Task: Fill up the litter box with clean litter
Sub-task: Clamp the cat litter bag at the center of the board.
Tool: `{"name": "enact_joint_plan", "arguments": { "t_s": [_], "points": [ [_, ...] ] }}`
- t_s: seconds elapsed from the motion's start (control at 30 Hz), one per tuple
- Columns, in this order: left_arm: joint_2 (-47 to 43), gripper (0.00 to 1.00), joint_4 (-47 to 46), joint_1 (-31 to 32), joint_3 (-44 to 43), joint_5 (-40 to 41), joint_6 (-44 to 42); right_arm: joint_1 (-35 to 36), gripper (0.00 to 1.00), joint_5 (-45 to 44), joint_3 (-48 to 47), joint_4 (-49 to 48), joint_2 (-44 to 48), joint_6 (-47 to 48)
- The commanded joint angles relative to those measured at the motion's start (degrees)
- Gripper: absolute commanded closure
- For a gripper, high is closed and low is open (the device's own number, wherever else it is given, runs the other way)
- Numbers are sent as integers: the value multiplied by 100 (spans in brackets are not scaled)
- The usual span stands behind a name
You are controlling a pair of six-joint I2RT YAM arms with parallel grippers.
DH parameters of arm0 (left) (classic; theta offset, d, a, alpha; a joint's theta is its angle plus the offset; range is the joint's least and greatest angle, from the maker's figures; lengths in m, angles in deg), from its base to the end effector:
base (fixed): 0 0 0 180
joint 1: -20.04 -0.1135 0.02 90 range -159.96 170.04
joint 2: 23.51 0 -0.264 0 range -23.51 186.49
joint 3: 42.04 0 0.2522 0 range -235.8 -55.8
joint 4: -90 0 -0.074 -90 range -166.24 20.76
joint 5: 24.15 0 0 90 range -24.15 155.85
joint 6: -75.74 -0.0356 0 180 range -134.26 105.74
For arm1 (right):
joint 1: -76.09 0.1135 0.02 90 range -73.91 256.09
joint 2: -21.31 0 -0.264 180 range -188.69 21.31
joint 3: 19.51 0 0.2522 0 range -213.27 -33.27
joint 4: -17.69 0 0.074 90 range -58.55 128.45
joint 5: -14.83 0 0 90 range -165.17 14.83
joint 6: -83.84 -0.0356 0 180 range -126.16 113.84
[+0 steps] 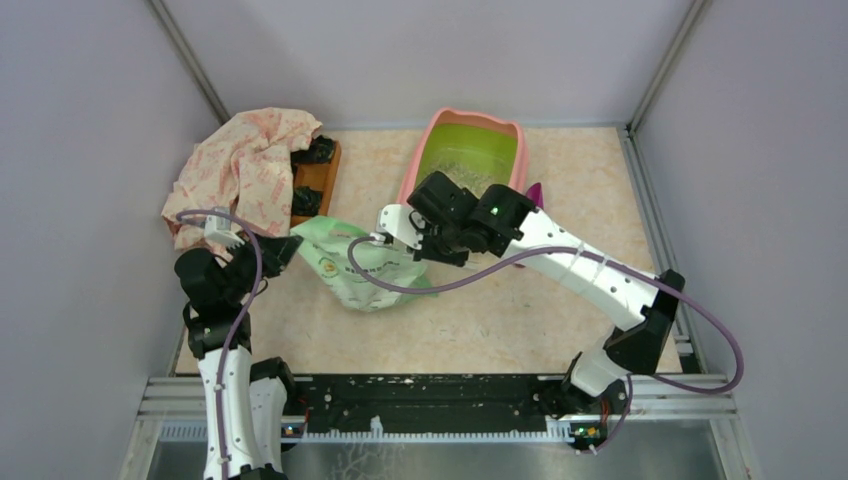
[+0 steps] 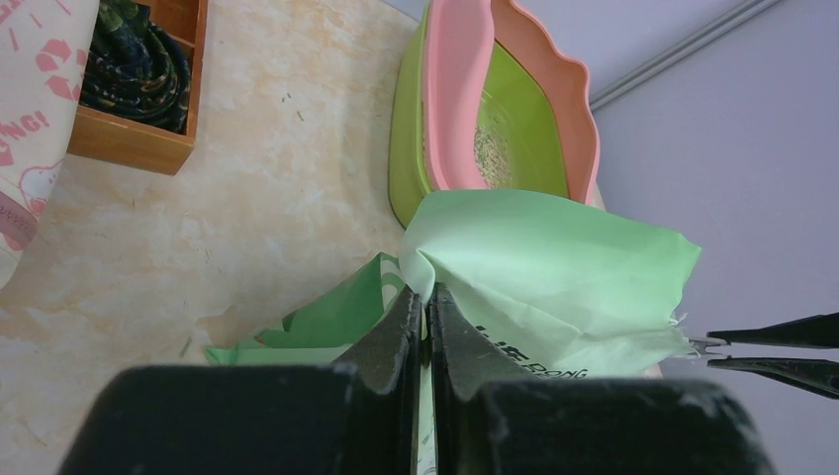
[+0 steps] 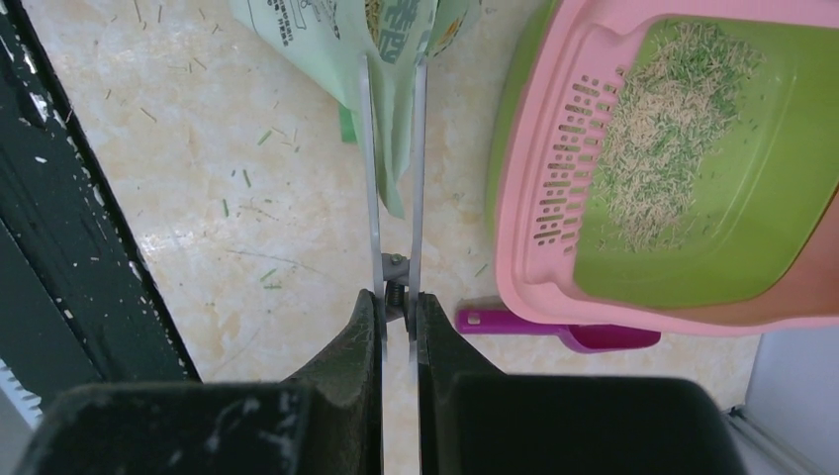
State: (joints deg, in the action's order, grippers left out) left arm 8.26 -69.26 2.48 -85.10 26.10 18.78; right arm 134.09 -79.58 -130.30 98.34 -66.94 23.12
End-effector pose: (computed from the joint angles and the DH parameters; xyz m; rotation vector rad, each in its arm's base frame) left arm 0.1431 0.0214 0.2852 -0.2536 1.7449 -0.7963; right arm 0.1627 0.2553 0.3811 -1.7617 1.8886 0.0867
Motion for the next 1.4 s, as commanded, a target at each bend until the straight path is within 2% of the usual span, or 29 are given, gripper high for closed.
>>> {"name": "enact_joint_plan", "arguments": {
  "t_s": [0.0, 0.97, 1.37],
  "points": [
    [-45, 91, -64, -26, 87, -247, 10, 105, 100, -8, -480, -86, -89, 21],
    [-170, 91, -218, -13, 168, -499, 18, 607, 100, -632, -1380, 98, -806, -20],
    [-210, 92, -210, -12, 192, -489, -10, 657, 100, -737, -1423, 152, -707, -83]
  ]
}}
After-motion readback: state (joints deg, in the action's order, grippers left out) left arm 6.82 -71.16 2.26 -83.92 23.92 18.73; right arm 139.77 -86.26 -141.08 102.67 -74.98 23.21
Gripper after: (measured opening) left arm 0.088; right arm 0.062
